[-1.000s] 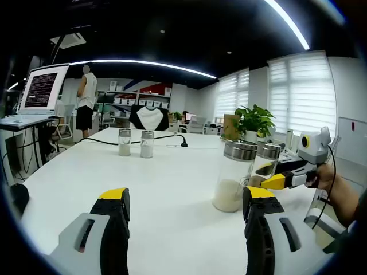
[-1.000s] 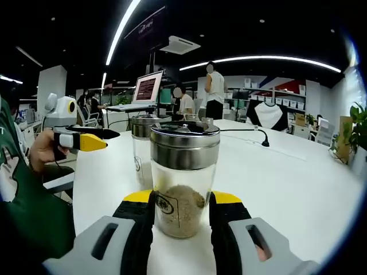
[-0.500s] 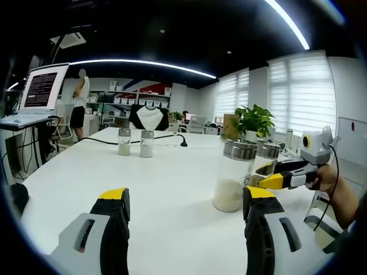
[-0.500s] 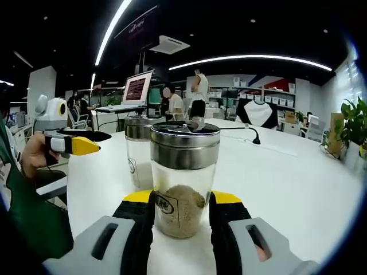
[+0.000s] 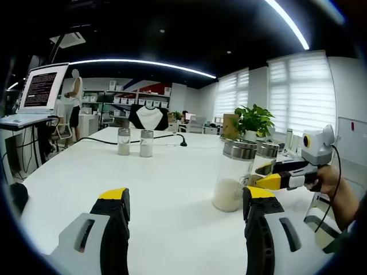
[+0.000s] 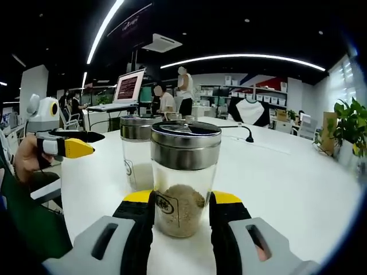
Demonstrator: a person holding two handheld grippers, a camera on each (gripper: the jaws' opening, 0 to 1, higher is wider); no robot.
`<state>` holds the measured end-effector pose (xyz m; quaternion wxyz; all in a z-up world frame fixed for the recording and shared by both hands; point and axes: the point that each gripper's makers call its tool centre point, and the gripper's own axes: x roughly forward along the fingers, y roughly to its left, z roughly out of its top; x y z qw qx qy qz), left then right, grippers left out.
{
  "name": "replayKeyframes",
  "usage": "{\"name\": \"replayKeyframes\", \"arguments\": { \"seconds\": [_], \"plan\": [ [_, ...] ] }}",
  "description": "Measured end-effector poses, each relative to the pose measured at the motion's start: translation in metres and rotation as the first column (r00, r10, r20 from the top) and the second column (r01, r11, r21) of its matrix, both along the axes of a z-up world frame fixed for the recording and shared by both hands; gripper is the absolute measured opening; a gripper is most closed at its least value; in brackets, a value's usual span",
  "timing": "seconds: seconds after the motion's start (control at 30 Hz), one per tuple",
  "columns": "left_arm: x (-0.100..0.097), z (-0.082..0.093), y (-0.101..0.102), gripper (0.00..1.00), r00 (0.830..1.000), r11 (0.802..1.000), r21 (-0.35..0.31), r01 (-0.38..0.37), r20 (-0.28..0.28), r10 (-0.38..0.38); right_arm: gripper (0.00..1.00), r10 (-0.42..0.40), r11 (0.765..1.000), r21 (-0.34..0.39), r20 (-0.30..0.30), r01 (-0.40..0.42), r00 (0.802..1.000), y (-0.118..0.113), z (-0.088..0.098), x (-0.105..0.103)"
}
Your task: Rotate the seasoning bottle until the label or dispensing opening points toward the visible target arrow and the bottle remains upright within the marked orientation range
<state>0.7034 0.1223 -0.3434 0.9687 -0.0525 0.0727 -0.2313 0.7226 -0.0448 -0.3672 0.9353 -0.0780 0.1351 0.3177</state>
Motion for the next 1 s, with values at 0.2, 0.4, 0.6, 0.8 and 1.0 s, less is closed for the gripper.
{"name": "replayKeyframes", "arguments": {
  "seconds": [0.2, 0.4, 0.6, 0.8, 1.0],
  "plan": [
    [0.0, 0.0, -0.002, 0.85, 1.0, 1.0, 0.0, 0.005, -0.001, -0.005, 0.36, -0.015, 1.0, -0.012, 0.005, 0.015, 1.0, 0.001, 0.0, 0.0],
    [0.0, 0.0, 0.0, 0.85, 1.0, 1.0, -0.001, 0.001, -0.002, -0.001, 0.37, -0.026, 0.999, -0.019, 0.008, 0.027, 1.0, 0.001, 0.0, 0.0],
    [0.0, 0.001, 0.001, 0.85, 1.0, 1.0, -0.002, 0.0, 0.0, 0.0, 0.38, -0.041, 0.999, -0.002, -0.009, 0.041, 0.999, 0.0, 0.001, -0.002],
    [0.0, 0.001, 0.001, 0.85, 1.0, 1.0, -0.002, 0.0, 0.001, 0.0, 0.38, -0.059, 0.998, 0.004, 0.013, 0.059, 0.998, -0.005, 0.008, -0.01],
    [0.0, 0.0, 0.0, 0.85, 1.0, 1.0, 0.0, -0.001, 0.0, 0.001, 0.41, -0.101, 0.995, 0.03, 0.015, 0.1, 0.995, -0.016, 0.011, -0.019]
  ]
}}
